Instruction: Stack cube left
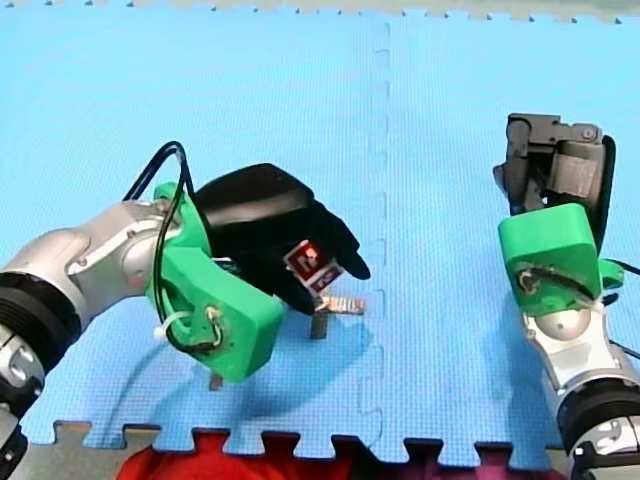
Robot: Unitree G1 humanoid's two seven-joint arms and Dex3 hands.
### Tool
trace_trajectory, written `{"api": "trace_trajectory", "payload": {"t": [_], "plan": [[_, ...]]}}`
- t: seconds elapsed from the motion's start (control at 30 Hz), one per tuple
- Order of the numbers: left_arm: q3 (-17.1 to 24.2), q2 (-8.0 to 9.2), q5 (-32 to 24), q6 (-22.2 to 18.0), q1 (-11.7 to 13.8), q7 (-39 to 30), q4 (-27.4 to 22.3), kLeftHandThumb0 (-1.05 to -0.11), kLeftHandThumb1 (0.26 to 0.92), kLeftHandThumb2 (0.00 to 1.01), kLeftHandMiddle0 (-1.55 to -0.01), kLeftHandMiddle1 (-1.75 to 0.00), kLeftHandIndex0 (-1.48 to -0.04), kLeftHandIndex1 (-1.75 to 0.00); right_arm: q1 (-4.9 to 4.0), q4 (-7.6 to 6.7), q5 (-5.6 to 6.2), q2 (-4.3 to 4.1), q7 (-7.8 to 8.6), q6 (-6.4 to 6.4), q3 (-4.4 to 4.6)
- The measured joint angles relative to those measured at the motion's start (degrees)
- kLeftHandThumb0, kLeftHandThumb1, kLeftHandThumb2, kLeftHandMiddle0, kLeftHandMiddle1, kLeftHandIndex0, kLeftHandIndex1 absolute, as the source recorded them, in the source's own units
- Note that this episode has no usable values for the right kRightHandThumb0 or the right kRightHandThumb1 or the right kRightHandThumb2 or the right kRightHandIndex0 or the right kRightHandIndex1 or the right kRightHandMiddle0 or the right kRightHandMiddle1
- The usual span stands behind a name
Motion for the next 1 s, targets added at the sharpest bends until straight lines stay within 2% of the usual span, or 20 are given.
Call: {"api": "trace_trajectory", "payload": {"t": [0.13, 0.33, 0.47, 0.63, 0.87, 1.0], "plan": [[-0.08, -0.23, -0.01, -0.02, -0.07, -0.20, 0.44, -0.393, 0.792, 0.00, -1.03, -1.05, -1.39, -0.03, 0.30, -0.33, -0.23, -0.26, -0.73, -0.11, 0.05], [-0.38, -0.99, 0.03, 0.44, -0.21, -0.18, 1.11, -0.392, 0.793, 0.00, -0.98, -1.20, -1.39, -0.04, 0.69, -0.66, -0.20, -0.92, -0.79, -0.36, -0.02], [-0.66, -1.20, 0.04, 1.21, -0.28, -0.91, 1.08, -0.416, 0.791, 0.00, -1.02, -1.06, -1.32, -0.01, 0.77, -0.82, -0.28, -1.11, -0.90, -0.37, 0.00], [-0.95, -1.27, 0.02, 2.29, -0.31, -2.50, 0.71, -0.424, 0.786, 0.00, -1.07, -0.99, -1.31, 0.00, 0.78, -1.02, -0.50, -1.18, -1.10, -0.37, 0.07], [-1.85, -1.98, 0.83, 3.41, -0.40, -1.09, 2.62, -0.441, 0.780, 0.00, -1.10, -0.99, -1.31, 0.00, 0.79, -1.06, -0.84, -1.15, -1.53, -0.36, 0.33], [-2.02, -2.16, 1.16, 3.68, -0.33, -0.31, 3.57, -0.448, 0.778, 0.00, -1.09, -1.06, -1.31, 0.00, 0.82, -1.16, -0.85, -1.10, -1.56, -0.35, 0.38]]}}
